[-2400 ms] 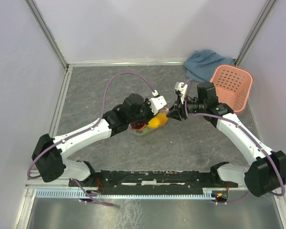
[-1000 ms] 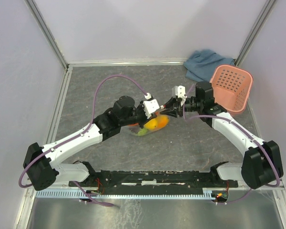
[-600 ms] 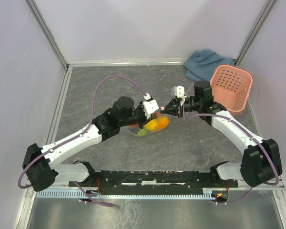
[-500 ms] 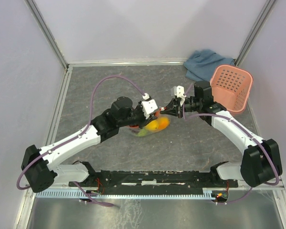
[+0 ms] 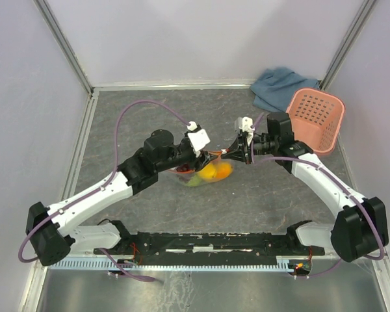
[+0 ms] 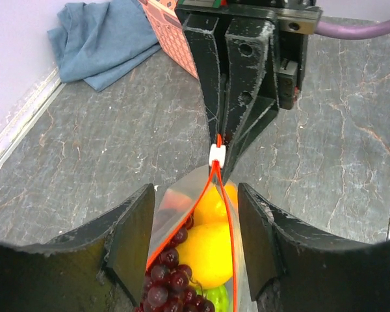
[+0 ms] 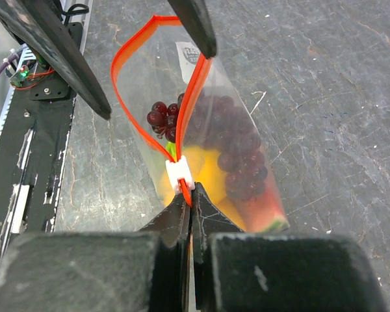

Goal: Place the food in the zip-top bag and seal the zipper
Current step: Zip the zipper food storage bag at the center of the board.

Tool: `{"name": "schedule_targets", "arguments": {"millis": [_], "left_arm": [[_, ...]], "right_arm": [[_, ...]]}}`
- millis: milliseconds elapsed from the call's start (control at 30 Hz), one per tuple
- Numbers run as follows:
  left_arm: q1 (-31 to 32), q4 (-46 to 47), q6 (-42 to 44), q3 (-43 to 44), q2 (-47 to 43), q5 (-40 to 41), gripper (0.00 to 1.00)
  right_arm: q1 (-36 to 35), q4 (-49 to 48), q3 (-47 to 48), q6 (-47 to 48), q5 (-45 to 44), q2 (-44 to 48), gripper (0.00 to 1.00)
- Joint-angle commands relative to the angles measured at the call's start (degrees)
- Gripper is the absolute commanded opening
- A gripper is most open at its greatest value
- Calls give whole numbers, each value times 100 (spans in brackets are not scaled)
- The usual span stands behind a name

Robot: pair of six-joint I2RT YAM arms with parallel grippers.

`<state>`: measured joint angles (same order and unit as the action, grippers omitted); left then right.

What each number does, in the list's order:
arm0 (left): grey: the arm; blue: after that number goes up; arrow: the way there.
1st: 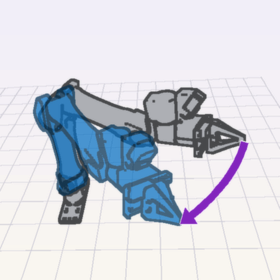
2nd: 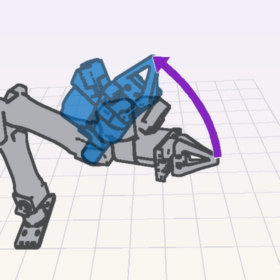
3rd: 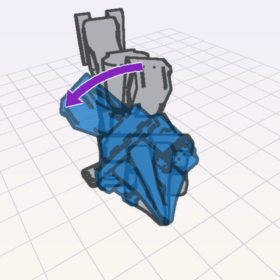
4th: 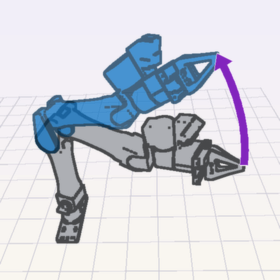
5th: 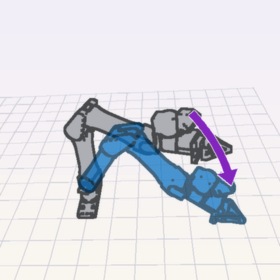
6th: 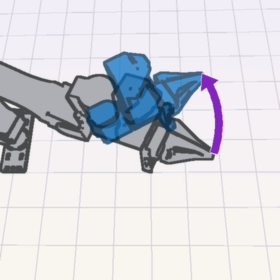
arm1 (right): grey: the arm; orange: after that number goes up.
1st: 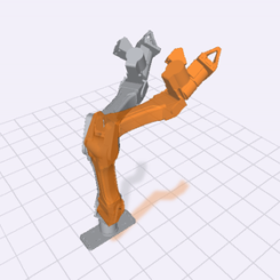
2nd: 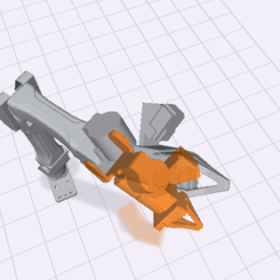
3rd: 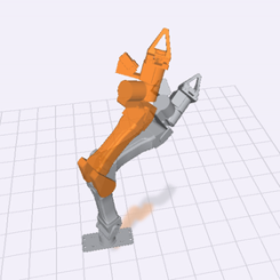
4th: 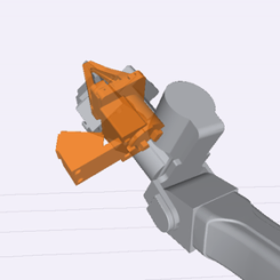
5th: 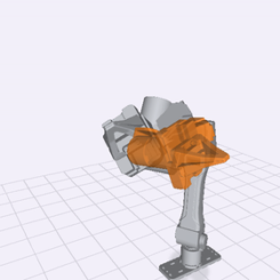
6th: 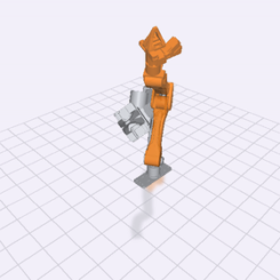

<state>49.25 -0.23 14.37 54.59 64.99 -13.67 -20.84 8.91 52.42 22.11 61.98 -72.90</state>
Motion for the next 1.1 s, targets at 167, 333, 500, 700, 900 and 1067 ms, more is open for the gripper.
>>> {"name": "schedule_targets", "arguments": {"millis": [167, 333, 500, 700, 900, 1067], "left_arm": [[-4, 252, 264, 647, 675, -654, 61], [-10, 228, 339, 799, 930, -836, 58], [-9, 167, 409, 963, 1141, -1072, 47], [-6, 39, 489, 1030, 1249, -1110, 16], [-86, -155, 534, 827, 1049, -1001, 3], [-269, -214, 453, 563, 778, -970, 3]], "right_arm": [[-5, -20, 220, -91, -83, 421, 2], [-17, -38, 176, -99, -51, 450, 2], [-24, -57, 169, -94, -36, 421, 2], [-29, 6, 154, -36, -81, 441, 2], [-24, 101, 131, 21, -315, 546, 2], [-12, 167, 110, 34, -431, 601, 2]]}}
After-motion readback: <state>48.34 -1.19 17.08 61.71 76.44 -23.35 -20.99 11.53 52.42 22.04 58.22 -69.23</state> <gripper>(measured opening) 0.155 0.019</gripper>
